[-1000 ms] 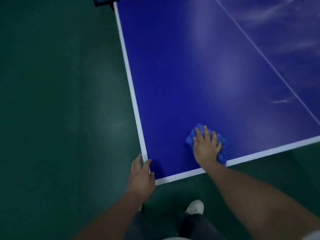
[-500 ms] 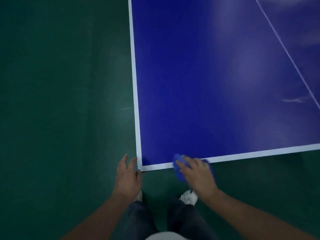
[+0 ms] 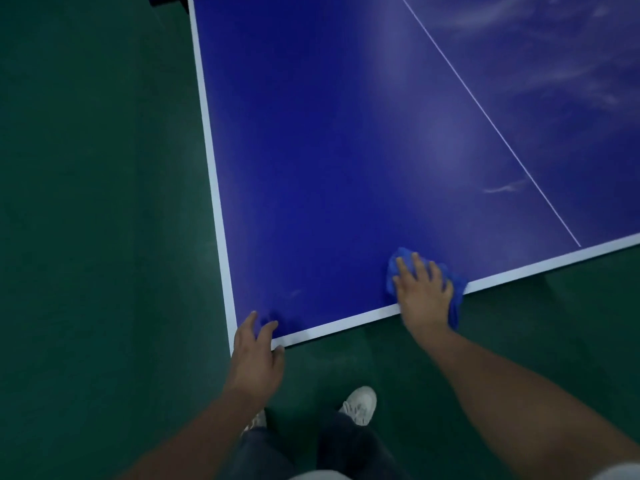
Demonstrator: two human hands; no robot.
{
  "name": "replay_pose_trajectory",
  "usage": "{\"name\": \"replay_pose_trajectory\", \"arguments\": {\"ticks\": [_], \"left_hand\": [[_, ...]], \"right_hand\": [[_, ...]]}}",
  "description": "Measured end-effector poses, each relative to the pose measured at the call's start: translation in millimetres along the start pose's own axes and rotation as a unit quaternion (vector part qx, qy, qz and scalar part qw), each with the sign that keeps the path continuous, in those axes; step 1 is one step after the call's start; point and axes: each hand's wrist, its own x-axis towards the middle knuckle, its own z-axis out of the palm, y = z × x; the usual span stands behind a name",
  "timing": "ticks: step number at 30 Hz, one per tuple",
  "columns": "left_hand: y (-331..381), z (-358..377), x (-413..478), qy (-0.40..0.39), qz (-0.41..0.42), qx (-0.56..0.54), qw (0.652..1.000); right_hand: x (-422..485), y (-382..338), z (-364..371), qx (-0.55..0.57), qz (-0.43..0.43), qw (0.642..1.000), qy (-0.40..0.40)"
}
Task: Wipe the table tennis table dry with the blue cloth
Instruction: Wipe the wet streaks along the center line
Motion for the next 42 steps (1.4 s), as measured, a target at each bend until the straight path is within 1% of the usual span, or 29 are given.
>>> {"name": "replay_pose_trajectory", "arguments": {"ticks": [1,2,3,4,5,6,8,9,10,11,13,16,17,21,25,27,28,30,31,33,35,36,37,38,39,40,41,42], "left_hand": [[3,2,0,0.001,0.001,0.004,1.0],[5,3,-1,0.002,0.003,0.01,1.0],[8,5,-1,0.003,0.006,0.016,1.0],[10,6,-1,0.003,0.009,0.021,1.0],[12,8,-2,0.004,0.011,0.024,1.0],[15,10,-1,0.005,0.017,0.028,0.999],[20,14,1,0.009,0.025,0.032,0.999],[22,15,1,0.008,0.028,0.036,0.999],[24,16,1,0.005,0.029,0.041,0.999],[24,15,2,0.002,0.031,0.044,0.999],[22,12,5,-0.003,0.033,0.046,0.998],[12,5,13,-0.018,0.03,0.057,0.998],[8,4,17,-0.02,0.026,0.062,0.998],[-3,0,29,-0.019,0.009,0.069,0.997],[-7,-6,33,-0.004,0.002,0.046,0.999],[-11,-12,31,-0.001,0.007,0.026,1.0],[-15,-15,32,0.002,0.008,0.018,1.0],[-24,-22,35,0.011,0.0,0.011,1.0],[-31,-26,37,0.017,-0.012,0.003,1.0],[-44,-33,42,0.033,-0.042,-0.018,0.998],[-55,-39,47,0.056,-0.069,-0.04,0.995],[-59,-43,50,0.069,-0.082,-0.057,0.993],[-63,-47,53,0.079,-0.091,-0.071,0.99],[-65,-50,57,0.086,-0.1,-0.085,0.988],[-65,-53,60,0.09,-0.107,-0.094,0.986],[-65,-55,62,0.093,-0.108,-0.102,0.985],[-64,-56,65,0.099,-0.106,-0.113,0.983],[-64,-57,69,0.103,-0.103,-0.122,0.982]], "right_hand": [[5,10,-8,0.015,0.046,0.999,-0.02],[6,9,-12,0.03,0.078,0.996,-0.022],[5,0,-15,0.042,0.096,0.994,-0.021],[0,-17,-16,0.051,0.087,0.995,-0.026],[-9,-38,-12,0.042,0.038,0.997,-0.045],[-23,-58,-5,0.028,-0.037,0.996,-0.07],[-57,-94,11,0.017,-0.19,0.973,-0.131],[-68,-101,15,0.019,-0.231,0.962,-0.146],[-72,-102,17,0.026,-0.242,0.957,-0.156],[-70,-98,17,0.02,-0.242,0.958,-0.154],[-51,-76,12,-0.002,-0.201,0.97,-0.134],[-12,-28,-9,-0.003,-0.063,0.992,-0.112],[0,-16,-17,-0.003,-0.041,0.993,-0.113],[27,-12,-28,-0.005,-0.032,0.99,-0.139],[52,-38,-20,0.015,0.005,0.994,-0.104],[58,-68,-16,0.02,0.004,0.995,-0.093],[57,-89,-13,0.013,-0.022,0.995,-0.094],[41,-130,-4,-0.009,-0.126,0.985,-0.115],[26,-151,1,-0.021,-0.19,0.972,-0.138],[-12,-181,8,-0.058,-0.298,0.933,-0.195],[-41,-190,12,-0.07,-0.358,0.903,-0.228],[-47,-187,11,-0.04,-0.372,0.897,-0.237],[-49,-184,5,0.03,-0.366,0.896,-0.251],[-49,-180,-6,0.138,-0.328,0.895,-0.27],[-44,-175,-20,0.258,-0.254,0.889,-0.28],[-36,-167,-36,0.363,-0.168,0.874,-0.275],[-24,-160,-53,0.435,-0.093,0.852,-0.275],[-9,-150,-65,0.469,-0.033,0.836,-0.284]]}}
